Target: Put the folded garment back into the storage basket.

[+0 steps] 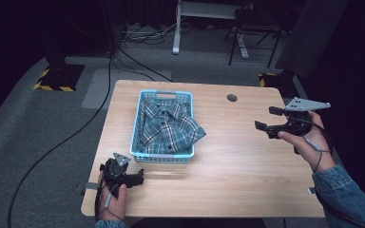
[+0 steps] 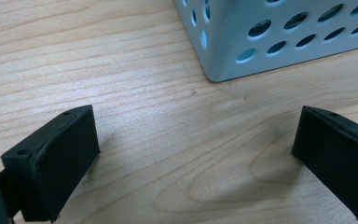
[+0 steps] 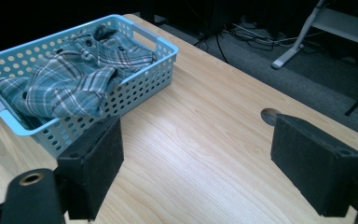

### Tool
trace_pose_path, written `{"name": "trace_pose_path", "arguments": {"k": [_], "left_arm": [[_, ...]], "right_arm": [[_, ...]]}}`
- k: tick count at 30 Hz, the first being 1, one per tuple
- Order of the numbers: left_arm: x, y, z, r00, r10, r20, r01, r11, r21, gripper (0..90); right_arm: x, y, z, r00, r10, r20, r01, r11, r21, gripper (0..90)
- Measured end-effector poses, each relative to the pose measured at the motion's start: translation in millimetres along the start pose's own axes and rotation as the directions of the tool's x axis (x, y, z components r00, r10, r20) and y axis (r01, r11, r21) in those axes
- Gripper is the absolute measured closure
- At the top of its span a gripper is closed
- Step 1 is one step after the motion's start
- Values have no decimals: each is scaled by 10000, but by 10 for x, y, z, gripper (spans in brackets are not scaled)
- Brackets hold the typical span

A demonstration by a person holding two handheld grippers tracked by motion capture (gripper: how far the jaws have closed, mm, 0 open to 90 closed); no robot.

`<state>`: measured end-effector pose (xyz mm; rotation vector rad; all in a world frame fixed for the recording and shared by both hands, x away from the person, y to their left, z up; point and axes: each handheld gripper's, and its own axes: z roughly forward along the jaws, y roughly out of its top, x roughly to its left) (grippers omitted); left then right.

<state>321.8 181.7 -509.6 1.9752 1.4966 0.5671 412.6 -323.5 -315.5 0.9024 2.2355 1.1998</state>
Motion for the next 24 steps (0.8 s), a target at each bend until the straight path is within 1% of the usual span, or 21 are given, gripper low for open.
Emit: {"name": "trace_pose_path", "arguments": {"k": [4, 9, 19, 24], "left_arm": [[0, 5, 7, 10000, -50, -5, 50, 10000, -28, 1], [9, 10, 11, 10000, 20, 38, -20, 10000, -23, 1], [9, 10, 12, 10000, 1, 40, 0, 10000, -39, 1], [10, 11, 14, 10000, -3, 44, 3, 10000, -44, 1]], "right_arm": [[-35, -46, -54, 9999, 107, 104, -107, 9999, 38, 165], [-58, -110, -111, 9998, 155, 145, -156, 9999, 33, 161], [-130, -271, -191, 9992, 324, 245, -334, 9987, 396, 148], [-181, -360, -238, 9981, 486, 389, -502, 9979, 418, 145]]}}
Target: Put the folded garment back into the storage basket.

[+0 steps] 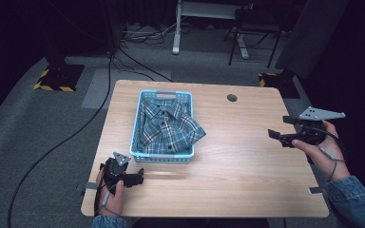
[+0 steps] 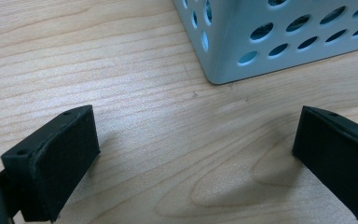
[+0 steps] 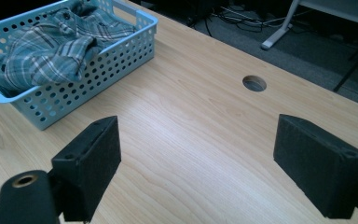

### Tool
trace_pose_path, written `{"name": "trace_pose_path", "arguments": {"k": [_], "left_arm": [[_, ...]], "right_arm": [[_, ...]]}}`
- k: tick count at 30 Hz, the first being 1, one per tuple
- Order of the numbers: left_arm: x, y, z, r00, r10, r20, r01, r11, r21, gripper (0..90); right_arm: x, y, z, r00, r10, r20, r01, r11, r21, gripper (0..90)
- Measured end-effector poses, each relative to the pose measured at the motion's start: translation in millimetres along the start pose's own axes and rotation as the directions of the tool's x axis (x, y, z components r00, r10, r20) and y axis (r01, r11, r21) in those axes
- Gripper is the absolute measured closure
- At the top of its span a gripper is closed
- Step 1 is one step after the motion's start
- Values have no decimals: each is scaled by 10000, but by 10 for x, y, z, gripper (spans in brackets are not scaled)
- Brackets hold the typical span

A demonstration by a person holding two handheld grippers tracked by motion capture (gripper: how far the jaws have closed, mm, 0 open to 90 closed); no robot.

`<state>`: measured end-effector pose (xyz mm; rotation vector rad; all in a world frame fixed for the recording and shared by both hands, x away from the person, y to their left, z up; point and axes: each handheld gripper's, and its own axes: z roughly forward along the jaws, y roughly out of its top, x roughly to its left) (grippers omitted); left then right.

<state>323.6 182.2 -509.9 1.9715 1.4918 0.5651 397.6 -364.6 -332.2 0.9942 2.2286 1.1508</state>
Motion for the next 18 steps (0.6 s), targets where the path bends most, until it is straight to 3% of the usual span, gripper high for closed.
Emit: {"name": "trace_pose_path", "arguments": {"k": [8, 13, 18], "left_arm": [[-2, 4, 3, 10000, -18, -35, 18, 10000, 3, 1], [-2, 4, 3, 10000, -18, -35, 18, 10000, 2, 1], [-2, 4, 3, 10000, -18, -35, 18, 10000, 3, 1]], "right_arm": [[-46, -135, -22, 9997, 195, 132, -199, 9991, 368, 134], [-76, -252, 6, 9995, 269, 147, -283, 9936, 1091, 118], [-124, -380, 22, 9989, 382, 280, -414, 9914, 1240, 117]]}}
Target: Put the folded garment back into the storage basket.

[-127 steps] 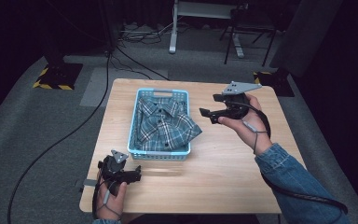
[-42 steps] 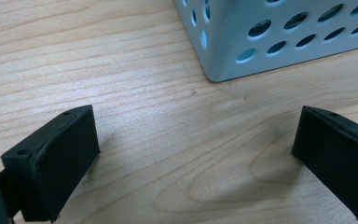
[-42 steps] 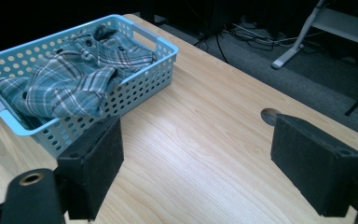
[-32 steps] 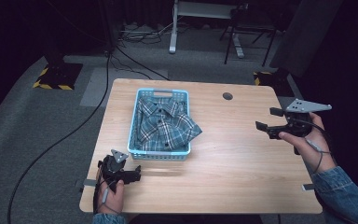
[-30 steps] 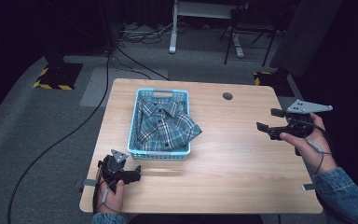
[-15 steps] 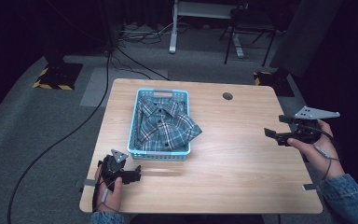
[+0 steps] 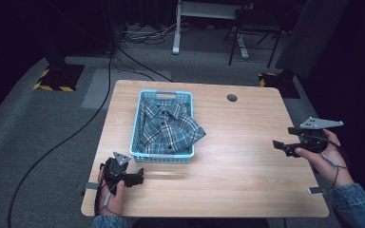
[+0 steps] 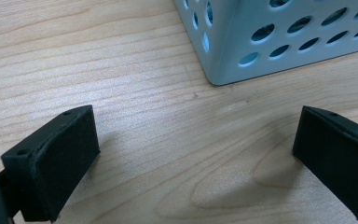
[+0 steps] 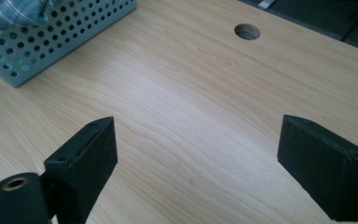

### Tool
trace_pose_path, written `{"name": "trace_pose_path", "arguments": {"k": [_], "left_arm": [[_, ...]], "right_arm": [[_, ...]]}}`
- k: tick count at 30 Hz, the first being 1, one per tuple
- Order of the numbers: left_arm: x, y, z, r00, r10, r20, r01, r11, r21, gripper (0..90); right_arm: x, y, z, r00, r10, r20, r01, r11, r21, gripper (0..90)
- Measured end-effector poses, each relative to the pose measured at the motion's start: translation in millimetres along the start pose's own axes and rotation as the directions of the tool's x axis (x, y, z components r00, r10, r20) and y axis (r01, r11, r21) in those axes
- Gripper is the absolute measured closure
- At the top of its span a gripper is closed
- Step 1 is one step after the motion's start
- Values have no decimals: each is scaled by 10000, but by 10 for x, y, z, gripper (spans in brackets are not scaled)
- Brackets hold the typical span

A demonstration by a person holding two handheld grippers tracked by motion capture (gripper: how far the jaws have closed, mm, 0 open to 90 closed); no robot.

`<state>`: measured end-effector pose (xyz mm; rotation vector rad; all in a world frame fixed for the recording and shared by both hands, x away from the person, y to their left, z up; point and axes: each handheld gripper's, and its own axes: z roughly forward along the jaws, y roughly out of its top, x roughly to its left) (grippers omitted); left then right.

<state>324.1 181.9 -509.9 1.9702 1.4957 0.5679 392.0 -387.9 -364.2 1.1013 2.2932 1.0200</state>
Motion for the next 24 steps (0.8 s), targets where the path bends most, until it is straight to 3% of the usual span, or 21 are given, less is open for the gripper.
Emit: {"name": "trace_pose_path", "arguments": {"k": [24], "left_arm": [[0, 0, 0, 10000, 2, 0, -2, 10000, 2, 1]], "right_arm": [[-145, -608, 140, 9970, 758, 185, -768, 9952, 609, 112]]}}
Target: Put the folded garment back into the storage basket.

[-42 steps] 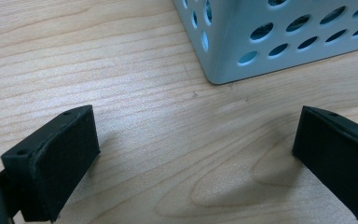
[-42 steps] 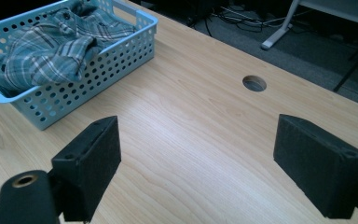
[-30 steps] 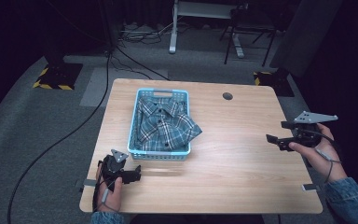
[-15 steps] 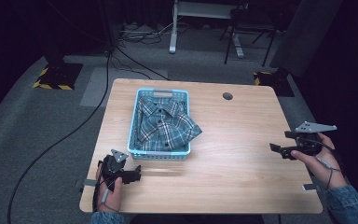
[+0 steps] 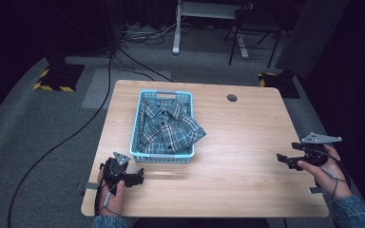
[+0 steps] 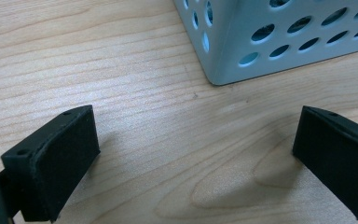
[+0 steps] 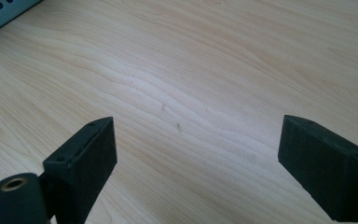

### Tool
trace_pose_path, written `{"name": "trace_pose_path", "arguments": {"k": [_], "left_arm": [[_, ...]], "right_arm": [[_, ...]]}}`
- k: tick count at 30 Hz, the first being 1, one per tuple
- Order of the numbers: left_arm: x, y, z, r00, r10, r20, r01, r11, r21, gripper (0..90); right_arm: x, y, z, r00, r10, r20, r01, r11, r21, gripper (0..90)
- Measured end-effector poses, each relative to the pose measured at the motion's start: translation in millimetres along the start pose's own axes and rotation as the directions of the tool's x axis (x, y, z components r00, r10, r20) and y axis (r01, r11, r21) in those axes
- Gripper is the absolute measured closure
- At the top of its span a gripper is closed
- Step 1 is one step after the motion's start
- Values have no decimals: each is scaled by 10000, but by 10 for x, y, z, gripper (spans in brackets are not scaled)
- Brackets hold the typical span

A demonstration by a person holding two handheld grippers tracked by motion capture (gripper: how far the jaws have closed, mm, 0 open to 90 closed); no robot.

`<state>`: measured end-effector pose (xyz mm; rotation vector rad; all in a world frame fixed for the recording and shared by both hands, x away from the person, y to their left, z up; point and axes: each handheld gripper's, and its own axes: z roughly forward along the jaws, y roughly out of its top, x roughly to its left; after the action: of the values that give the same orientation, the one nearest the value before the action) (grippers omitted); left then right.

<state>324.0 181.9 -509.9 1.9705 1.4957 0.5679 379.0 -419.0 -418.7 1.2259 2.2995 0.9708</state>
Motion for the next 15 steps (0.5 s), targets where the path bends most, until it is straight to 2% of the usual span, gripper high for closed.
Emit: {"name": "trace_pose_path", "arguments": {"k": [15], "left_arm": [[0, 0, 0, 10000, 0, 0, 0, 10000, -1, 1]], "right_arm": [[-31, -275, 156, 9995, 330, -10, -330, 9984, 458, 106]]}}
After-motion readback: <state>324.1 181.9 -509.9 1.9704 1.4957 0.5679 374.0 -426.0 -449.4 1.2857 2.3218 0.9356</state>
